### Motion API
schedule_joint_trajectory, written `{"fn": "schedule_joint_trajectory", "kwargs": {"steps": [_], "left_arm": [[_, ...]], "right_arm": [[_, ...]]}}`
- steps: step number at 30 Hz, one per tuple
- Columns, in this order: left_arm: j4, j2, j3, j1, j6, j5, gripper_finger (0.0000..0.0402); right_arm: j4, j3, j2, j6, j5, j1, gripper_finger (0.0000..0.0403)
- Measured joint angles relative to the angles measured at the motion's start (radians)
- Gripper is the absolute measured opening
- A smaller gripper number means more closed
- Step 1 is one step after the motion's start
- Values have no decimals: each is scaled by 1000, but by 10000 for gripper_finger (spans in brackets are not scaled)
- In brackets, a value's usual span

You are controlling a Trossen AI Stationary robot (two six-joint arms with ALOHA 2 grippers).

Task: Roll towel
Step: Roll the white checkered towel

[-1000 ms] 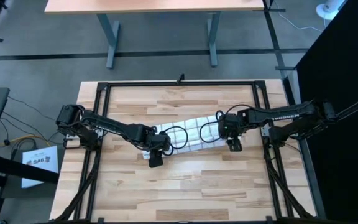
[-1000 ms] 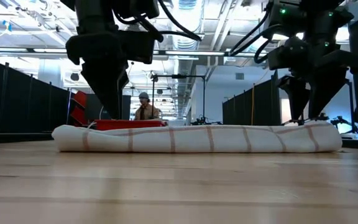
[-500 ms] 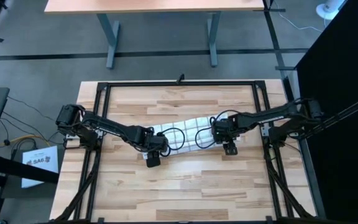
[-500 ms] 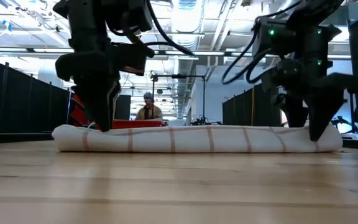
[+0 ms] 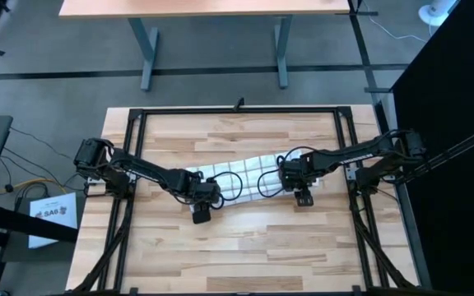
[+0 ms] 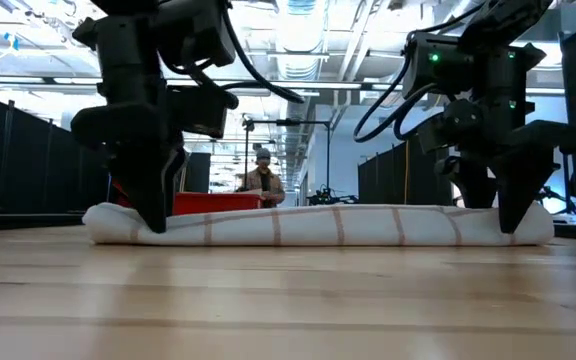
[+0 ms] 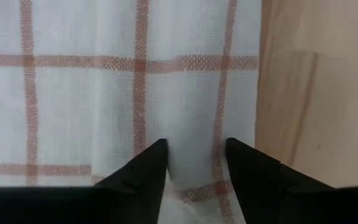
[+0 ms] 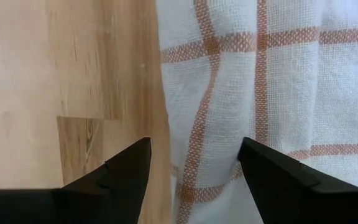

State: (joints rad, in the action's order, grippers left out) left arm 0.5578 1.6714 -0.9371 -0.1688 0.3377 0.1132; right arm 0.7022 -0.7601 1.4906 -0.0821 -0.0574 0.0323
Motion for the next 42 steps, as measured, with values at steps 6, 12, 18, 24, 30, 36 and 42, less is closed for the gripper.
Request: {"fn": "schedule_joint_trajectory", "kwargs": {"steps": [6,12,18,24,30,36,42], "left_arm": [[-10,-1,0,0,10,-26,15],[-8,-67,-1,0,30,-81,3],[13,-158,-2,32,27,-111,1],[44,-198,-2,120,-40,-134,1],[75,-198,-1,226,-169,-160,0],[18,-198,54,390,-301,-170,0],[-116,-198,158,543,-360,-260,0]], "right_arm": [[6,0,0,31,-37,1,124],[73,-19,0,82,-148,-9,10],[158,-78,0,85,-207,-31,3],[187,-136,-25,85,-212,13,1],[213,-145,-106,105,-208,129,1],[175,-136,-87,31,-202,302,0],[88,-68,24,-17,-236,428,0]]}}
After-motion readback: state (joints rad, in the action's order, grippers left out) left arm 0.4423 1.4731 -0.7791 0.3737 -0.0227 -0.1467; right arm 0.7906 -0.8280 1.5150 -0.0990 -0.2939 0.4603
